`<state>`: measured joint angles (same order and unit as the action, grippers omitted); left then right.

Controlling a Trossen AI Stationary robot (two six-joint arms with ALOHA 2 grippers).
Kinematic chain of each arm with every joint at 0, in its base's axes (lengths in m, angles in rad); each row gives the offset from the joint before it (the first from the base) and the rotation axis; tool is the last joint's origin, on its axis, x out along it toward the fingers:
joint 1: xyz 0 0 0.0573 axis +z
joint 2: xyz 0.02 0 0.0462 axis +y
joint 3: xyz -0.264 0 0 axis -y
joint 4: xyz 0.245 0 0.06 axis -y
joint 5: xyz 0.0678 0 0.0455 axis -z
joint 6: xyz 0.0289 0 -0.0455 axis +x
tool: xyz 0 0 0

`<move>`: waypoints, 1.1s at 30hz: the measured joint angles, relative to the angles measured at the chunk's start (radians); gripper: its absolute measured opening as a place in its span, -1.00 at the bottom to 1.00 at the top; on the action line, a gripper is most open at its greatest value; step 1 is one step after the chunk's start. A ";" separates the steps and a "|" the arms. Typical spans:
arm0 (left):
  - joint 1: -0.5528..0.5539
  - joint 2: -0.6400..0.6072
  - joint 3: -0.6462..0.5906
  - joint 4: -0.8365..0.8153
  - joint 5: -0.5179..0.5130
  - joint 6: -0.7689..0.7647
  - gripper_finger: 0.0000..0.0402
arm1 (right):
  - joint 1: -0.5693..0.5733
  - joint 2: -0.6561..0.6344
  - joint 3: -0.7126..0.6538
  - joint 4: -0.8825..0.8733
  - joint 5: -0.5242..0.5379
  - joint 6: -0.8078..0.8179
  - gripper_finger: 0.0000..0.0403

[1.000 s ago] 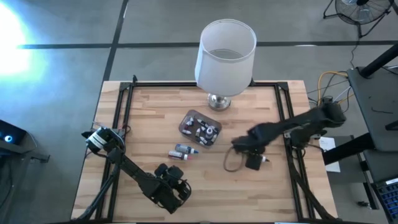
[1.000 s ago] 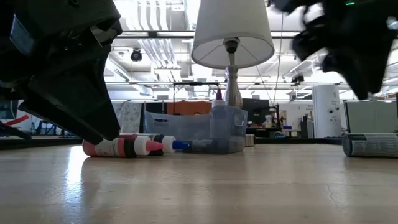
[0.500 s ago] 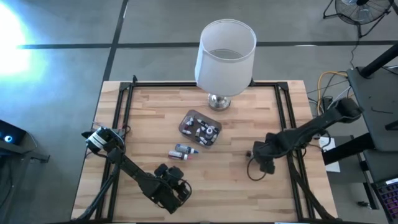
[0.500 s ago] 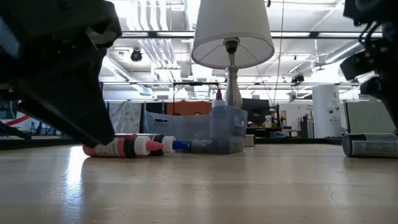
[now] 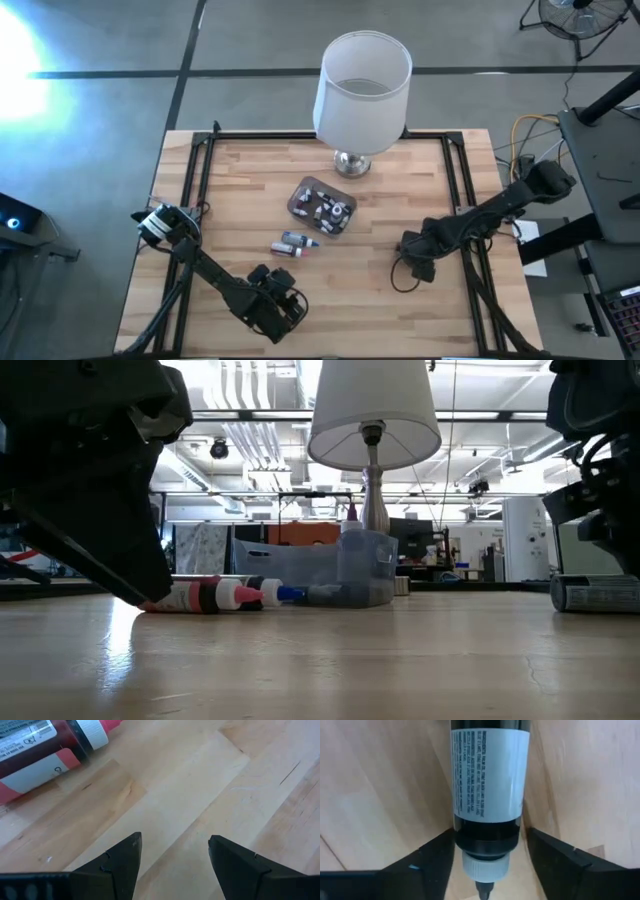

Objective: Pick & Place food coloring
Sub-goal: Put the large black food coloring into the black bin

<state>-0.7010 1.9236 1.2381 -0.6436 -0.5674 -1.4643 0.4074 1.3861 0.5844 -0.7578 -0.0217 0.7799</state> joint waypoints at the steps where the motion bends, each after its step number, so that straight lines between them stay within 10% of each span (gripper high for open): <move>1: 0.000 0.000 0.000 0.000 0.004 0.000 0.05 | -0.004 0.010 0.002 0.000 -0.009 0.012 0.08; 8: 0.000 0.000 0.000 0.000 0.009 -0.001 0.05 | -0.061 -0.025 0.048 0.057 -0.138 0.198 -0.49; 20: -0.010 -0.015 0.000 0.001 0.011 -0.008 0.05 | -0.286 -0.218 0.047 0.604 -0.529 0.848 -0.49; 33: -0.010 -0.016 0.000 0.012 -0.031 -0.022 0.05 | -0.302 -0.097 0.025 0.490 -1.096 1.050 -0.48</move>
<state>-0.7113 1.9079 1.2377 -0.6315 -0.5986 -1.4867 0.1051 1.2889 0.6093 -0.2681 -1.1180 1.8303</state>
